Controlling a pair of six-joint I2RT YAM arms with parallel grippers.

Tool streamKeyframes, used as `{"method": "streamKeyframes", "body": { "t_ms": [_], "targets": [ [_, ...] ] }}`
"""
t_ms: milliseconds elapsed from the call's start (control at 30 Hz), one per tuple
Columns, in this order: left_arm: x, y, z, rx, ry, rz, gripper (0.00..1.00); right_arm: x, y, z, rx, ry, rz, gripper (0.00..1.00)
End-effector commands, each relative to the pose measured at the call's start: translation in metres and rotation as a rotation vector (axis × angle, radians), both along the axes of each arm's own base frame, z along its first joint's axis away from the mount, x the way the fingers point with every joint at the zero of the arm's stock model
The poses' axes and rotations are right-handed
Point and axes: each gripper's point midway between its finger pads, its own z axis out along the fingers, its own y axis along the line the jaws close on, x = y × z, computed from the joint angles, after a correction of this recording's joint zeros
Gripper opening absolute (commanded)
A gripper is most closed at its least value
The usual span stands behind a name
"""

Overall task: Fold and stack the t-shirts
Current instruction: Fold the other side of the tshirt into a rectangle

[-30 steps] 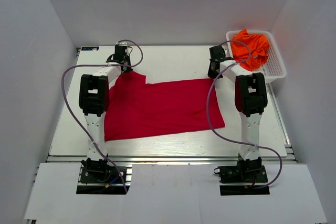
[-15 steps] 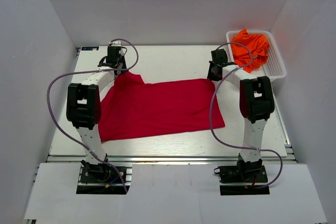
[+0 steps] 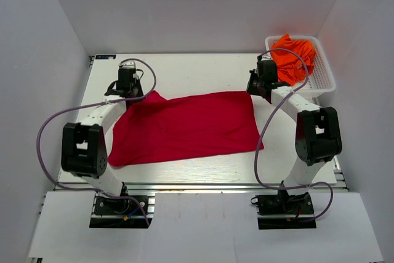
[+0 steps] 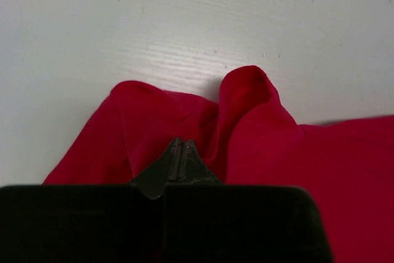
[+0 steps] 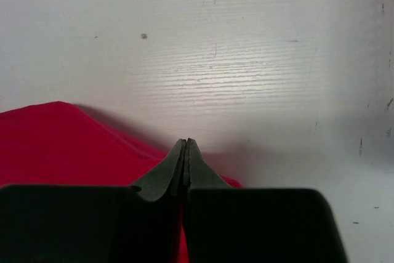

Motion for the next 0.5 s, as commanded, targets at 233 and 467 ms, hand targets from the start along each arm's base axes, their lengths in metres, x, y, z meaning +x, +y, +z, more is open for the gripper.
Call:
{"method": "streamKeyframes", "body": {
  "t_ms": [233, 467],
  "targets": [
    [-0.095, 0.009, 0.021, -0.067, -0.029, 0.072, 0.00, -0.016, -0.014, 0.026, -0.036, -0.069, -0.015, 0.00],
    [-0.151, 0.003, -0.003, -0.179, 0.042, 0.124, 0.00, -0.032, -0.006, 0.023, 0.012, -0.048, 0.023, 0.00]
  ]
}}
